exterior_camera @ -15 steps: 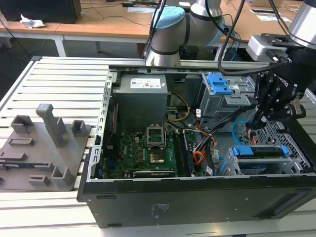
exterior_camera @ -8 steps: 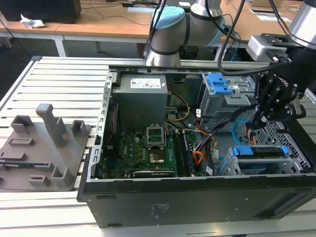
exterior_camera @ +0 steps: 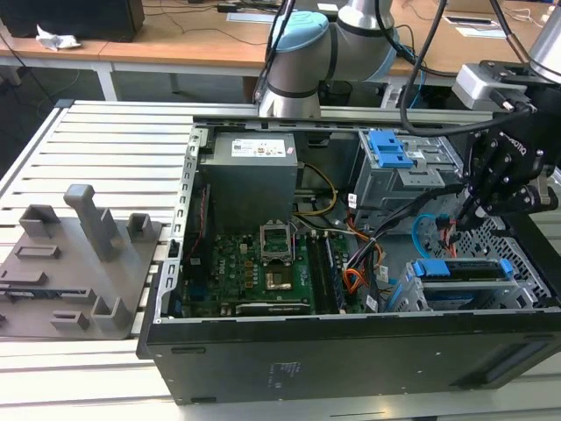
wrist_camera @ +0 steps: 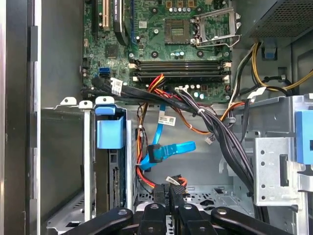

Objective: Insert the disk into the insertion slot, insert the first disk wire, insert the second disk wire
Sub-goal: 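Insert the first disk wire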

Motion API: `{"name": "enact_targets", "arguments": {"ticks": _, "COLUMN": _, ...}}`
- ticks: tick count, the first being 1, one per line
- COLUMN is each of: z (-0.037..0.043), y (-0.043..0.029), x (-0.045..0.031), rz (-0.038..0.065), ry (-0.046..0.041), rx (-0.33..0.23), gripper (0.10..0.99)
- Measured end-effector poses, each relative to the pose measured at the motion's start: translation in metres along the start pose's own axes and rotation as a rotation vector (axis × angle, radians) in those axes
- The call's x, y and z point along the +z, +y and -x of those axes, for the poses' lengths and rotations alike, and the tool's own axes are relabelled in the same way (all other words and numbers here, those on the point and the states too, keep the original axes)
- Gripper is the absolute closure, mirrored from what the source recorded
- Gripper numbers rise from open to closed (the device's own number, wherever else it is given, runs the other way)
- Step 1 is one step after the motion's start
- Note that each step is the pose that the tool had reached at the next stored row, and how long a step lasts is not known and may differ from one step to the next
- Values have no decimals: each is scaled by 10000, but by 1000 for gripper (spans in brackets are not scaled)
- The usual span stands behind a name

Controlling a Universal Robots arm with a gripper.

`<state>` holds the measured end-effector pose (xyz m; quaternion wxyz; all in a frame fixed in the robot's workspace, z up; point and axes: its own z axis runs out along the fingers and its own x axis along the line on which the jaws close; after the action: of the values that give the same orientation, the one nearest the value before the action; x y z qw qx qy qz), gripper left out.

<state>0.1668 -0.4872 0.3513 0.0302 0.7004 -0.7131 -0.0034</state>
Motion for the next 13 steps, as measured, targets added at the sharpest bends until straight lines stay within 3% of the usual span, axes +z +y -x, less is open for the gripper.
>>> {"name": "enact_targets", "arguments": {"ticks": 5, "z": -240, "y": -4, "x": 10, "rz": 0, "ry": -1, "rx": 0, "gripper": 918}}
{"name": "enact_targets", "arguments": {"ticks": 6, "z": -327, "y": -6, "x": 12, "rz": 0, "ry": 0, "rx": 0, "gripper": 918}}
{"name": "enact_targets", "arguments": {"ticks": 9, "z": -426, "y": -8, "x": 16, "rz": 0, "ry": 0, "rx": -1, "gripper": 918}}
{"name": "enact_targets", "arguments": {"ticks": 13, "z": -445, "y": -13, "x": 29, "rz": 0, "ry": -2, "rx": 0, "gripper": 918}}
